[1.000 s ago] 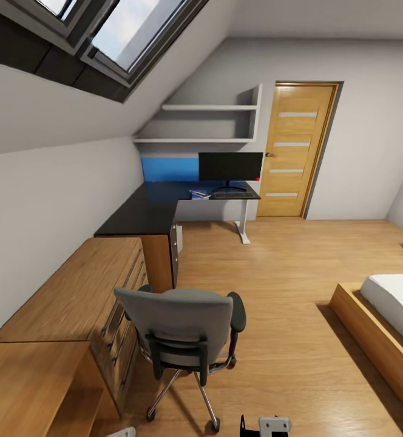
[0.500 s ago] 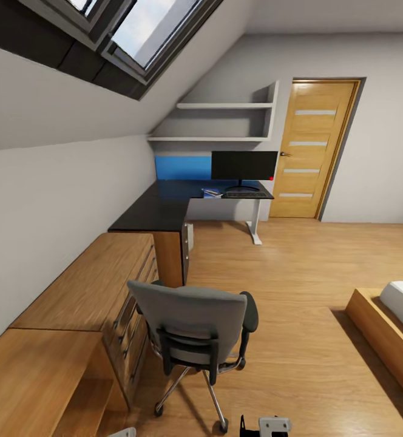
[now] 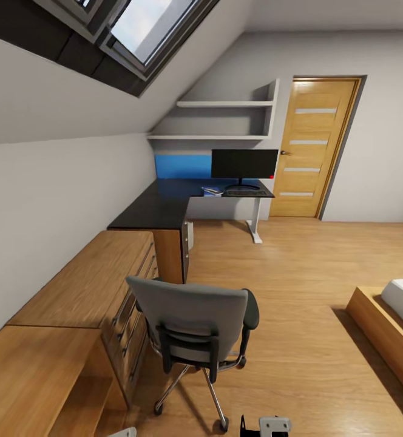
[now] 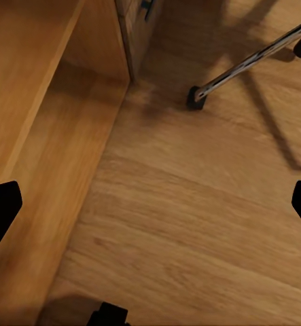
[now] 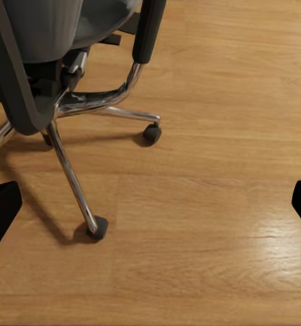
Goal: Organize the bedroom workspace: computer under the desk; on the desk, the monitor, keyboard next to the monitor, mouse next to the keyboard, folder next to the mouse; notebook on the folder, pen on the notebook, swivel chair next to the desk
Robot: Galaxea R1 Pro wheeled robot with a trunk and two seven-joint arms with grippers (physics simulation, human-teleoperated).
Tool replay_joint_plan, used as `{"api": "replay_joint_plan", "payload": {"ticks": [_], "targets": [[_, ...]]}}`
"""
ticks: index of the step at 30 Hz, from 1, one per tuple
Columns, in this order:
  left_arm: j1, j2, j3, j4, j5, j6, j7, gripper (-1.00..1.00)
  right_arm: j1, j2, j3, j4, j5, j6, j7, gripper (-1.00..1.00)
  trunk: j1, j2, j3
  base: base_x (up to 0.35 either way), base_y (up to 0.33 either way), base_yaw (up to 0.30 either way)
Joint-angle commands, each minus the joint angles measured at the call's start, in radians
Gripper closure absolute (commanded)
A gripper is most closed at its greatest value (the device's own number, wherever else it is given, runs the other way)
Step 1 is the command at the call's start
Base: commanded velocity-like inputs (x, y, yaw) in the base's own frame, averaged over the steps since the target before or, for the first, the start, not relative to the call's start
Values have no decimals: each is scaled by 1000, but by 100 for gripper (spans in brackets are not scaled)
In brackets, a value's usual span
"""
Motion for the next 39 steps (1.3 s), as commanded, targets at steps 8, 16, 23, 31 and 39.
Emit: {"api": "replay_joint_plan", "payload": {"ticks": [8,16,23,31,39], "targets": [[-1,-2,4,-1,-7,-3,1,-100,-1,0,9,1,-8,-3,-5,-100,31,-57,-26,0,0,0],[-1,-17,-1,-1,-9,-3,2,-100,-1,0,9,1,-6,-3,-5,-100,61,-113,-51,0,0,0],[-1,-23,-2,-1,-9,-3,3,-100,-1,0,9,0,-6,-3,-5,-100,88,-162,-73,0,0,0],[-1,-23,-19,44,-12,-3,6,-100,-1,1,9,1,-6,-3,-5,-100,119,-218,-98,0,0,0],[-1,-22,-20,49,-10,-4,6,-100,-1,0,9,1,-6,-3,-5,-100,150,-274,-123,0,0,0]]}}
